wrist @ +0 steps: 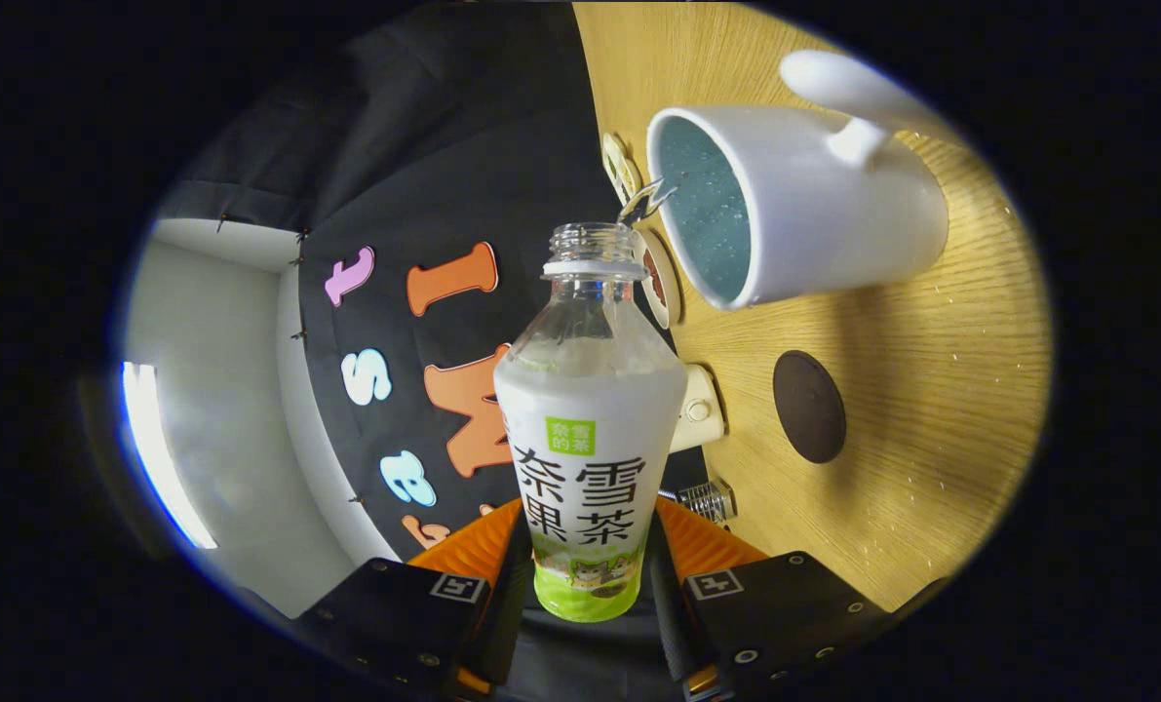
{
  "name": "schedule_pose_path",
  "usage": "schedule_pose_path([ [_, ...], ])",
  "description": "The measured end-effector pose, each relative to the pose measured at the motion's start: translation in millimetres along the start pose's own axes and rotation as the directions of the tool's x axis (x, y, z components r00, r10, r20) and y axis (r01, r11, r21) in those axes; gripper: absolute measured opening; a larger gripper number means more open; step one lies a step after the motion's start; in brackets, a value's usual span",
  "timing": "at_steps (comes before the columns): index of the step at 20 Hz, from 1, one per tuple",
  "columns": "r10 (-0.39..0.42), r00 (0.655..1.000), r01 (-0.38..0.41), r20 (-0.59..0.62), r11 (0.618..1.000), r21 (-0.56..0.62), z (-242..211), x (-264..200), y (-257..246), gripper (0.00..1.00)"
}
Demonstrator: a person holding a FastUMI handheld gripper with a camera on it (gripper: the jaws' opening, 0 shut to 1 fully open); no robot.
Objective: Take the bottle from table, then pour the juice into the cup, finally place the bottle on the coaster
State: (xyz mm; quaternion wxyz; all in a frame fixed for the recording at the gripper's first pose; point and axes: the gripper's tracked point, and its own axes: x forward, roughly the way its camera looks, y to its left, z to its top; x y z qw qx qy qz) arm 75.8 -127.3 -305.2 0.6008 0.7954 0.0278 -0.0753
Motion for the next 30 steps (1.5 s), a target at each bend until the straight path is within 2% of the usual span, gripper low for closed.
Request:
schedule_pose_path([
  [11,0.003,1.0,-0.004,0.013,0.997,0.082,0.9,0.9,3.6,0.6],
  [20,0.022,0.999,-0.027,0.031,0.986,0.165,3.6,-4.2,27.7,0.6],
  [30,-0.032,0.999,0.029,0.007,0.965,0.26,0.1,-6.4,33.2,0.6],
])
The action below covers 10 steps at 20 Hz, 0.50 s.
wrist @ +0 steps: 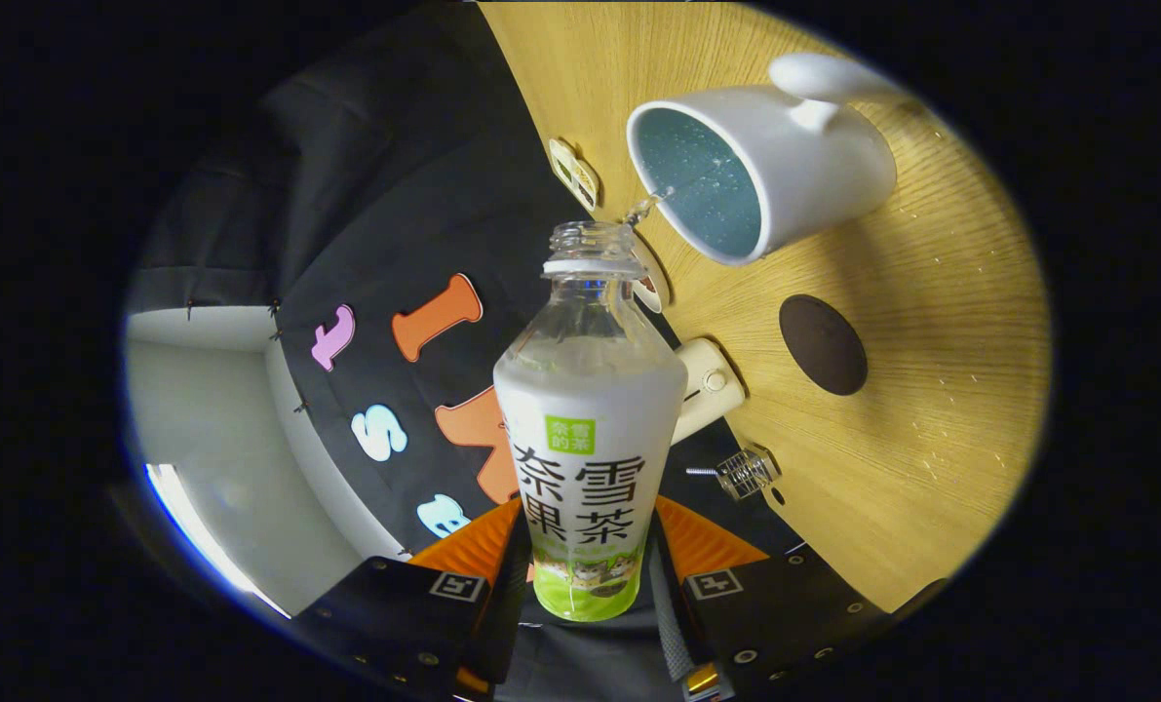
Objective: Take the bottle from table, then pour the juice into the cup, finally place the bottle on the coaster
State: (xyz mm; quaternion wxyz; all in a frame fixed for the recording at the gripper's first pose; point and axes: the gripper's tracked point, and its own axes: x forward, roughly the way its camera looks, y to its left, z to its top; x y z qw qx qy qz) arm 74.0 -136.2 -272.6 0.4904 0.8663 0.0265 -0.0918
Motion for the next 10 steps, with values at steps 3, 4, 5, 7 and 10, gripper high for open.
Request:
schedule_pose_path([
  [3,-0.011,1.0,0.011,-0.001,0.999,0.037,-1.6,1.1,2.9,0.6],
  [4,-0.011,1.0,0.011,0.003,0.999,0.05,-1.3,1.2,3.1,0.6],
  [5,-0.012,1.0,0.012,0.002,0.998,0.063,-1.7,0.7,3.3,0.6],
  [7,-0.011,1.0,0.011,-0.002,0.995,0.094,-5.6,1.6,6.0,0.6],
  [10,-0.012,1.0,0.014,-0.013,0.992,0.122,-8.6,3.1,9.5,0.61],
])
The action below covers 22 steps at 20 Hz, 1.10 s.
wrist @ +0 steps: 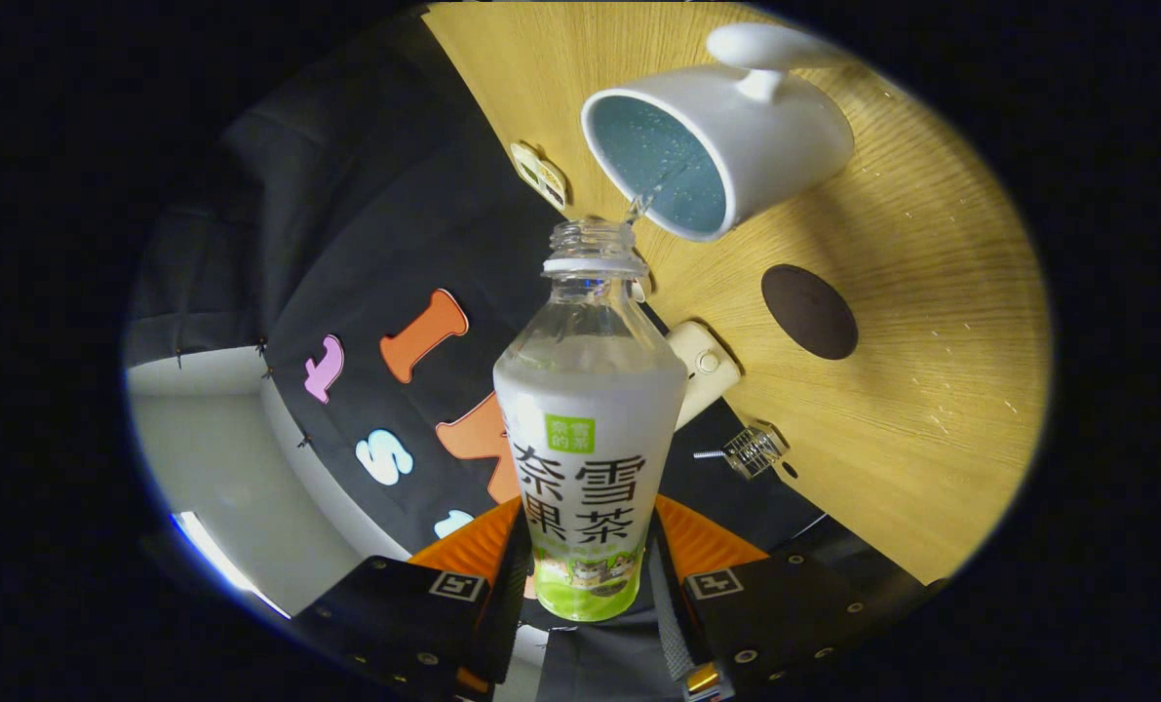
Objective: Take the bottle from table, then pour the juice into the cup, finally place the bottle on the coaster
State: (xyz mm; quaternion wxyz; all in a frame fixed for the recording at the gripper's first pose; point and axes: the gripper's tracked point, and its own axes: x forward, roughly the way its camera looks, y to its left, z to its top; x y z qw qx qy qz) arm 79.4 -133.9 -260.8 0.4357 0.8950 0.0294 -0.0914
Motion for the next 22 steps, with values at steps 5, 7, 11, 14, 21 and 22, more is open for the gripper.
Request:
schedule_pose_path([
  [5,0.009,1.0,-0.009,0.002,0.999,0.038,1.0,0.3,1.9,0.6],
  [7,0.004,1.0,-0.005,0.006,1.0,0.03,3.2,-0.8,-0.1,0.61],
  [11,-0.045,0.999,0.047,0.029,0.996,-0.078,7.4,-0.3,-10.7,0.6],
  [14,-0.126,0.991,0.133,0.044,0.946,-0.295,13.4,5.9,-31.0,0.6],
  [21,-0.175,0.982,0.162,0.075,0.562,-0.811,19.0,15.5,-54.6,0.6],
  [22,-0.161,0.985,0.139,0.066,0.499,-0.856,14.2,18.4,-52.3,0.6],
])
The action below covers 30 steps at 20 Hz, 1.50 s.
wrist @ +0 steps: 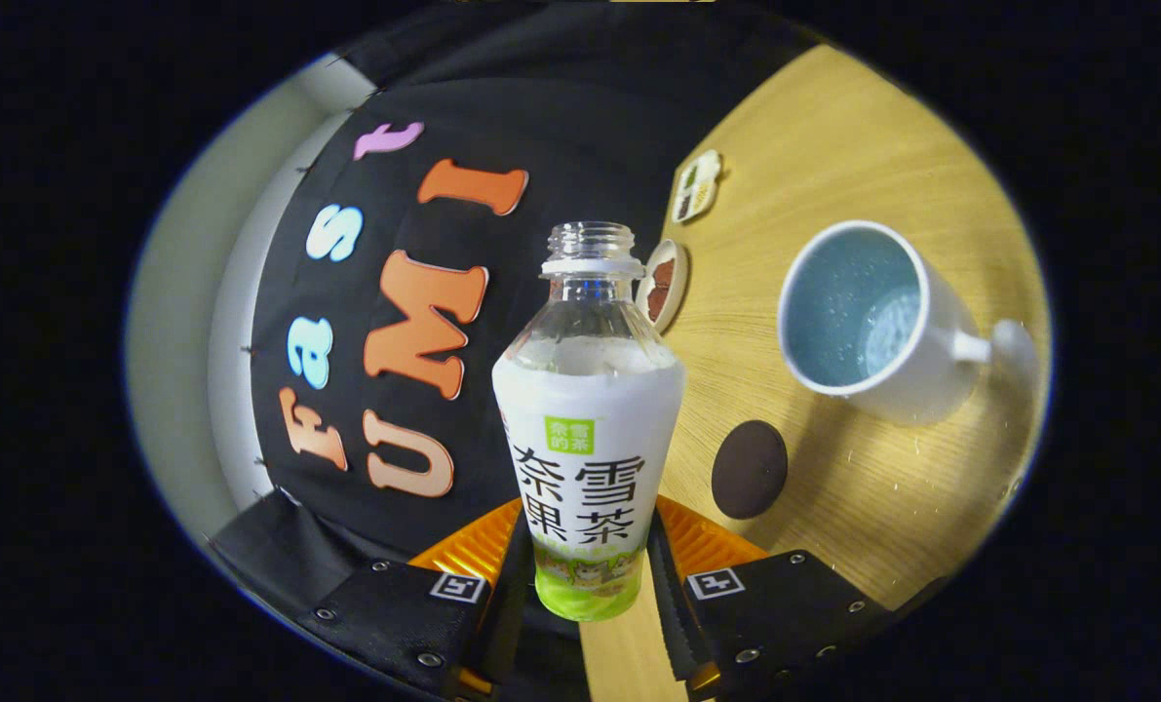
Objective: Take the bottle from table, then pour the juice into the cup, finally place the bottle on the coaster
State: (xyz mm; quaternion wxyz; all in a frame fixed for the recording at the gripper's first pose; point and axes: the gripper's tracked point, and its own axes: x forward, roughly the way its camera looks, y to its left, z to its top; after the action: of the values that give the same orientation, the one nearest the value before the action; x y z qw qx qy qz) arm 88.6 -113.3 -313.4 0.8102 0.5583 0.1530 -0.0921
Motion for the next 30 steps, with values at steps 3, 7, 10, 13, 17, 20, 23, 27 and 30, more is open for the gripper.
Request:
schedule_pose_path([
  [3,0.007,1.0,-0.005,0.007,0.974,-0.228,-4.6,9.5,7.6,0.6],
  [7,-0.013,0.999,0.028,0.033,0.849,-0.527,-6.6,20.0,7.4,0.6],
  [10,-0.005,0.998,0.047,0.062,0.722,-0.69,-2.2,22.4,6.2,0.61],
  [13,0.014,0.993,0.08,0.113,0.621,-0.779,4.7,28.7,13.5,0.61],
  [17,0.014,0.983,0.155,0.184,0.476,-0.866,20.7,52.0,19.0,0.61],
  [20,-0.021,0.981,0.184,0.191,0.379,-0.907,17.7,61.4,4.6,0.61],
  [23,-0.07,0.984,0.178,0.164,0.323,-0.929,10.8,68.9,-12.4,0.61],
  [27,-0.117,0.982,0.18,0.151,0.305,-0.935,9.5,72.5,-31.3,0.61],
  [30,-0.145,0.98,0.173,0.135,0.295,-0.94,5.9,80.2,-36.3,0.61],
])
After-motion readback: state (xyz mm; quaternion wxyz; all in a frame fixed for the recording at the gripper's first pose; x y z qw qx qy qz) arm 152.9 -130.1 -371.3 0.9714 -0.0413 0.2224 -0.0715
